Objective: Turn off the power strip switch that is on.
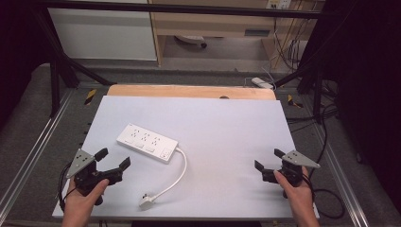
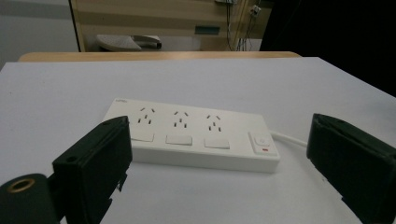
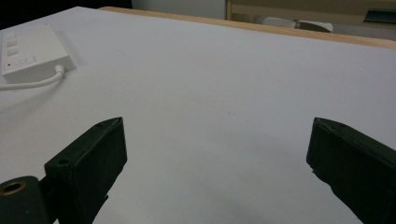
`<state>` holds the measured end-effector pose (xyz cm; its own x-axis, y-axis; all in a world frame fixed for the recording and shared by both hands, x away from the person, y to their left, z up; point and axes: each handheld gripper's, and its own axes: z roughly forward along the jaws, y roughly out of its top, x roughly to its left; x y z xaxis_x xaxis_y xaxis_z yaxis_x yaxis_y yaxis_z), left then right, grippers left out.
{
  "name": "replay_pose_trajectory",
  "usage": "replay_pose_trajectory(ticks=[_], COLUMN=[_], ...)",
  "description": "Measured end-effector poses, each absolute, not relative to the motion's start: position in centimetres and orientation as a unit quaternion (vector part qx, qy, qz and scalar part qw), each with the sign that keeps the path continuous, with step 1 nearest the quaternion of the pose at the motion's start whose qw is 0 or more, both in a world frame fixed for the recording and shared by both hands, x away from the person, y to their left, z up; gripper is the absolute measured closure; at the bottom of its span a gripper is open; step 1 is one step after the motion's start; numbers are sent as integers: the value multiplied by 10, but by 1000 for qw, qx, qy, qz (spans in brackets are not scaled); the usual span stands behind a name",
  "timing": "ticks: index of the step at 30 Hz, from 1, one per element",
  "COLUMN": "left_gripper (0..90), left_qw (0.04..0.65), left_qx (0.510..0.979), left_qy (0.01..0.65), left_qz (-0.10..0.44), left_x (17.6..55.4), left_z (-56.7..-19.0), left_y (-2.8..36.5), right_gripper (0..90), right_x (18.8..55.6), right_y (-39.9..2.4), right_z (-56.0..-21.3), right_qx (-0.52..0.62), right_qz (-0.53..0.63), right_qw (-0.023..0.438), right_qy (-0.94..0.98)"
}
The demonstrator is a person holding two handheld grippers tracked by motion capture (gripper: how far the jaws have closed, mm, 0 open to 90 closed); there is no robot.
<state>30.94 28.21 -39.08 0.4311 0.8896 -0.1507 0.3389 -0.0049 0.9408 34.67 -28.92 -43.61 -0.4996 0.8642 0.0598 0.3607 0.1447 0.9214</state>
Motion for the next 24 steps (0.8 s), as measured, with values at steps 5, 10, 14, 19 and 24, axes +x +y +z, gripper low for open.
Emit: replay_pose_trajectory(ticks=[5, 10, 14, 19, 24], left_gripper=[70, 70, 69, 68, 60], left_qw=[527, 526, 530, 531, 530], left_qx=[663, 664, 662, 659, 664], left_qy=[465, 462, 458, 460, 452], left_qz=[257, 263, 266, 270, 271], left_x=[313, 318, 321, 331, 340], left_z=[-388, -381, -372, -362, -355], left_y=[282, 282, 281, 282, 277], right_gripper=[54, 54, 43, 37, 37], right_x=[347, 347, 346, 347, 346], right_y=[-286, -285, -283, -283, -282], right_z=[-435, -436, -435, -434, -433], right_qx=[423, 422, 417, 415, 419], right_qz=[493, 493, 489, 495, 494], right_qw=[257, 257, 265, 267, 259], right_qy=[716, 716, 719, 715, 716])
